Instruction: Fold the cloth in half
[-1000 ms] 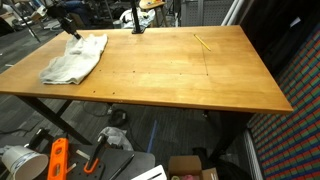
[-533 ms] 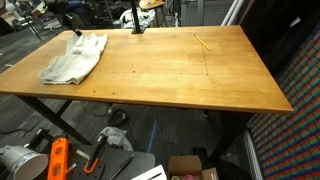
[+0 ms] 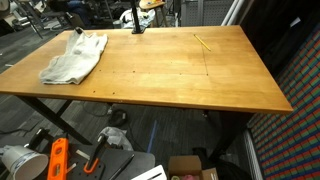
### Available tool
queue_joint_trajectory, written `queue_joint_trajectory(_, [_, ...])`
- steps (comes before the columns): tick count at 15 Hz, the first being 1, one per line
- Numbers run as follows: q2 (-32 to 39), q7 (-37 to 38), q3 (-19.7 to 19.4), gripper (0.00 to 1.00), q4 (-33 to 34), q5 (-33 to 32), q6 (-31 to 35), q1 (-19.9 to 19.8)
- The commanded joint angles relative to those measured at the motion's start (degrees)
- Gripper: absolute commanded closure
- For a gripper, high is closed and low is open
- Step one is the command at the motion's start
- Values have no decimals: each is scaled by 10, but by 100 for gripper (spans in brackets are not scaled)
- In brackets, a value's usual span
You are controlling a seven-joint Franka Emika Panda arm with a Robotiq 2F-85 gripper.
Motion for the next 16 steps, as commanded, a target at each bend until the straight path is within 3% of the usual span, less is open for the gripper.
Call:
queue_joint_trajectory(1, [21,24,-5,98,37,5,3,-8])
queue_joint_trajectory(9, [32,53,0,98,43,10,30,-22])
queue_joint_trajectory(10, [15,48,-4,94,9,0,25,-19])
queue_joint_trajectory(15, [15,50,-3,94,9,0,27,-19])
queue_joint_trajectory(16, [13,50,-5,98,6,-4,27,-13])
